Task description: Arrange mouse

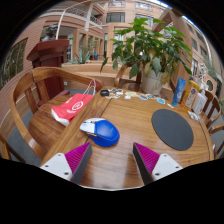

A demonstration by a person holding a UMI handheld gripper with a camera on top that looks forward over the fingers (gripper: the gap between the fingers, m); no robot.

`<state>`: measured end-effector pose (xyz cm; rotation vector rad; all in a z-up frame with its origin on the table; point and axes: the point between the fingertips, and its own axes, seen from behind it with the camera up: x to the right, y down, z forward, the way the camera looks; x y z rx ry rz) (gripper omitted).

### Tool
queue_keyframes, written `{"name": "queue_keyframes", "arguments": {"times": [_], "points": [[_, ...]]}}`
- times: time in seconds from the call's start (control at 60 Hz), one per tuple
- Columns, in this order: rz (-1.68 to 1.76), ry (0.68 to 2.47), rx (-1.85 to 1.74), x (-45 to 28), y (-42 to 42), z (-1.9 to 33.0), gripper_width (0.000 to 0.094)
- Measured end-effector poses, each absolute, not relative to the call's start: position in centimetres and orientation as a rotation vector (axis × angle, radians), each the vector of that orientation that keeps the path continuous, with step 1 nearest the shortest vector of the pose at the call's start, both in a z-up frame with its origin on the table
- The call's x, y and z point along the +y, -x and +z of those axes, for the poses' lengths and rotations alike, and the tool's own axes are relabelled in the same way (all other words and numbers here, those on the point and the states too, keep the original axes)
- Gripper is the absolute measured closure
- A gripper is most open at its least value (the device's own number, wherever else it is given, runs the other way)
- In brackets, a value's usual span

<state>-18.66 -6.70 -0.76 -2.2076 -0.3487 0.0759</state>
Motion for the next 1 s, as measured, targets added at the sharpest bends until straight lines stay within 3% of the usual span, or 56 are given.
{"name": "queue_keyframes", "arguments": {"times": [0.283,0.533,0.617,0.8,0.883,0.95,1.0], "points": [[0.071,2.188,-0.376,-0.3,21.1,-1.1,0.0086],[0.14,2.216,-0.366,2.3,22.1,-1.4,0.0257],[0.16,2.209,-0.389,2.5,22.8,-1.4,0.039],[0.146,2.19,-0.375,3.0,23.0,-1.2,0.0538],[0.146,2.191,-0.365,3.1,22.9,-1.2,0.0565],[0.164,2.167,-0.356,3.0,22.8,0.5,0.0564],[0.199,2.1,-0.348,3.0,23.0,3.9,0.0563]]}}
